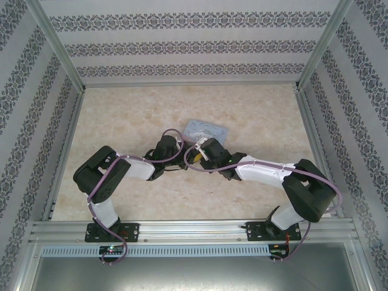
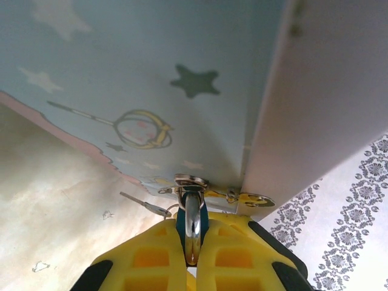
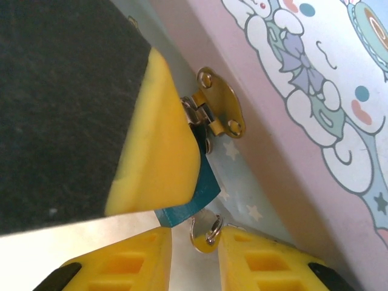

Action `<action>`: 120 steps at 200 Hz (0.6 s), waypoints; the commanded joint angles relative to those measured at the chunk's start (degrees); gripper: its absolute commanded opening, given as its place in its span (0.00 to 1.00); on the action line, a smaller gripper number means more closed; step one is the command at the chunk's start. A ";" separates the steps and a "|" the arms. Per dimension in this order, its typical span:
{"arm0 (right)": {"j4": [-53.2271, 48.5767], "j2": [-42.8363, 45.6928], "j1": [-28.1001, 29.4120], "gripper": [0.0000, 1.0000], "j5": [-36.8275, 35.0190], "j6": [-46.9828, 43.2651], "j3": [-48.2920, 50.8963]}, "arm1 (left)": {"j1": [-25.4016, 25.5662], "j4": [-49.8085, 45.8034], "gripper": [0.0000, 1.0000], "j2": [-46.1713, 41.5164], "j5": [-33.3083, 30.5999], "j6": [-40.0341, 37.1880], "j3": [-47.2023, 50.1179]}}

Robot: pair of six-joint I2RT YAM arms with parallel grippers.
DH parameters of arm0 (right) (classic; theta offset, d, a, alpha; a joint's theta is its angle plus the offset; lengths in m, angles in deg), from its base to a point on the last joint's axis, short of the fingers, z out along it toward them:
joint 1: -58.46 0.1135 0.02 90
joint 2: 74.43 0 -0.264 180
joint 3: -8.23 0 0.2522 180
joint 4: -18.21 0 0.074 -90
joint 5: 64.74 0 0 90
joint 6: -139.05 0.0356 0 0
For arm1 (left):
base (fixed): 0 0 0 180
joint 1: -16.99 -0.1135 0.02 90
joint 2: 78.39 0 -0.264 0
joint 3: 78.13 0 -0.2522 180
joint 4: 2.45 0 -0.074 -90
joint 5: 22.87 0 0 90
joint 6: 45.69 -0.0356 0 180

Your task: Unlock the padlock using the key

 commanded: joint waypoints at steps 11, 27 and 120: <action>1.05 -1.73 0.03 0.23 -1.22 -0.10 -1.96 | 0.05 1.45 0.00 -1.96 1.77 -0.70 -1.49; 1.19 -1.67 -0.49 0.17 -0.42 0.52 -2.34 | 0.07 1.54 0.00 -1.87 1.78 -0.74 -1.39; -2.87 4.34 -3.03 0.41 9.34 6.98 -2.70 | -0.01 2.68 0.00 -0.66 0.55 -1.06 -0.50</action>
